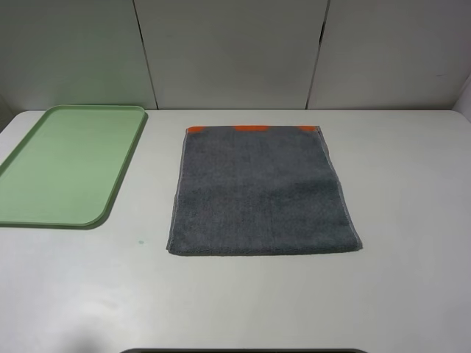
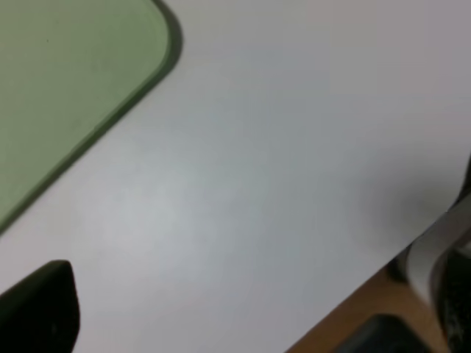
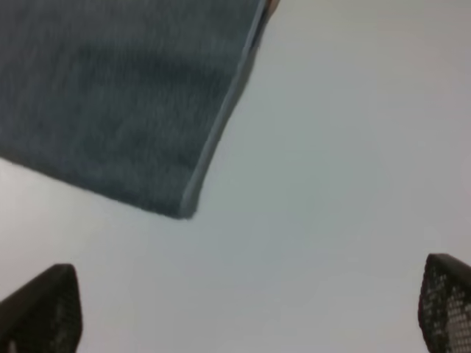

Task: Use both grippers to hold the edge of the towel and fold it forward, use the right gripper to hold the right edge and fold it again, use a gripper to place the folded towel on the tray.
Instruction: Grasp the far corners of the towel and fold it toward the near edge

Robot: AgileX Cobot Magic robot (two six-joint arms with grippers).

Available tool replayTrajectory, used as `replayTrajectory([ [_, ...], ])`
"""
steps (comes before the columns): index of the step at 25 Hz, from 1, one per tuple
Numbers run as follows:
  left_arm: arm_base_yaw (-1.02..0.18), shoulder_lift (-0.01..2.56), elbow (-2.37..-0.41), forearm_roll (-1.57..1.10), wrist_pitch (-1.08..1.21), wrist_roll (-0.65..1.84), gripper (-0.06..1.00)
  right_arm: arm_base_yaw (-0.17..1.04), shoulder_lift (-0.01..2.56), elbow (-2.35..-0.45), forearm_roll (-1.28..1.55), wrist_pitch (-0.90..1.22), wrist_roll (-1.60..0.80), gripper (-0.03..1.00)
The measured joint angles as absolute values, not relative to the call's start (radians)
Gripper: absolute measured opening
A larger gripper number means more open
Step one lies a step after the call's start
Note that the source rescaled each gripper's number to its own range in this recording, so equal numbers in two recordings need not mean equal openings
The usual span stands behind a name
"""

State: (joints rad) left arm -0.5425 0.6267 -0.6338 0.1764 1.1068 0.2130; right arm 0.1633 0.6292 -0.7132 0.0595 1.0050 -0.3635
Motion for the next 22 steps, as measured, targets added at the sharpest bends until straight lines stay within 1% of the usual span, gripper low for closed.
replayTrajectory([
  [7,-0.726,0.764,-0.634,0.331,1.041,0.213,0.98,0.163,0.776,-0.713,0.102,1.001,-0.583,1.0],
  [13,-0.841,0.872,-0.634,0.453,1.005,0.213,0.98,0.181,0.9,-0.713,0.121,0.975,-0.75,1.0],
  [16,-0.875,0.929,-0.634,0.512,0.988,0.213,0.98,0.198,0.954,-0.714,0.122,0.933,-0.777,1.0],
  [22,-0.882,1.03,-0.634,0.543,0.883,0.213,0.98,0.206,1.043,-0.714,0.121,0.862,-0.857,1.0],
])
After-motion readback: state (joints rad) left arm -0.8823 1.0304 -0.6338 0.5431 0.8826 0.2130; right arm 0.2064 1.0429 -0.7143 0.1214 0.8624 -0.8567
